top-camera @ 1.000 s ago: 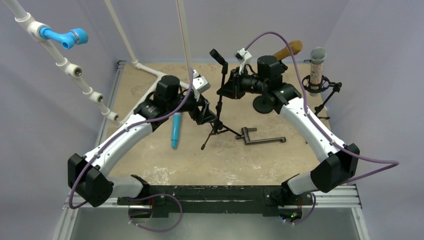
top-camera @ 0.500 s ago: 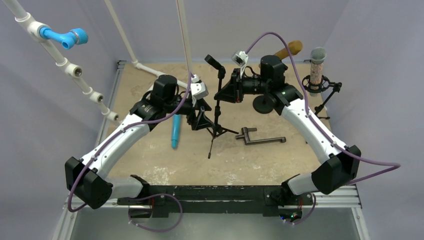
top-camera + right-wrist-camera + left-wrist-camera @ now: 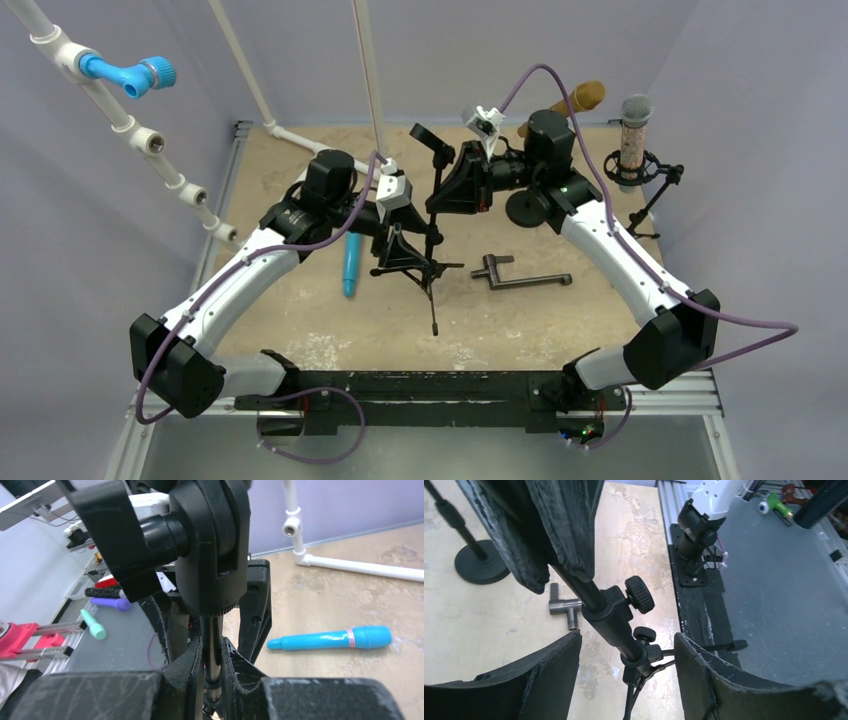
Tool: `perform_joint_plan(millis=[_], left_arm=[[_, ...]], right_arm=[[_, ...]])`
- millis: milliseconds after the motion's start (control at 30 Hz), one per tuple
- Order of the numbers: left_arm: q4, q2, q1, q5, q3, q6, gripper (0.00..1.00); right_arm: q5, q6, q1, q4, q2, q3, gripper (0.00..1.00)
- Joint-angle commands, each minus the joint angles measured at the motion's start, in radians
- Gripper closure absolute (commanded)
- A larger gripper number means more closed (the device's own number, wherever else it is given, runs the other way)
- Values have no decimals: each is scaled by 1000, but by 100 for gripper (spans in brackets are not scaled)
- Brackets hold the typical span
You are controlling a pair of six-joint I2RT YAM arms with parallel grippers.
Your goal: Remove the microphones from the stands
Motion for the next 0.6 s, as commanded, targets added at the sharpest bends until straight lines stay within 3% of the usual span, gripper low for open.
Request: perform_joint_plan(millis=[0,200,400,567], left_arm=[[21,-9,7,139,-8,61,36],[25,13,4,205,-8,34,43],[76,46,-6,220,-9,-17,51],[111,66,-13,220,-3,-57,59]], right_arm=[[-123,76,-2,160,-49,13,100],[-154,179,-2,304,-44,-6,100],[-149,445,-1,678,-23,-59,100],[-148,451,-1,665,-23,-62,100]])
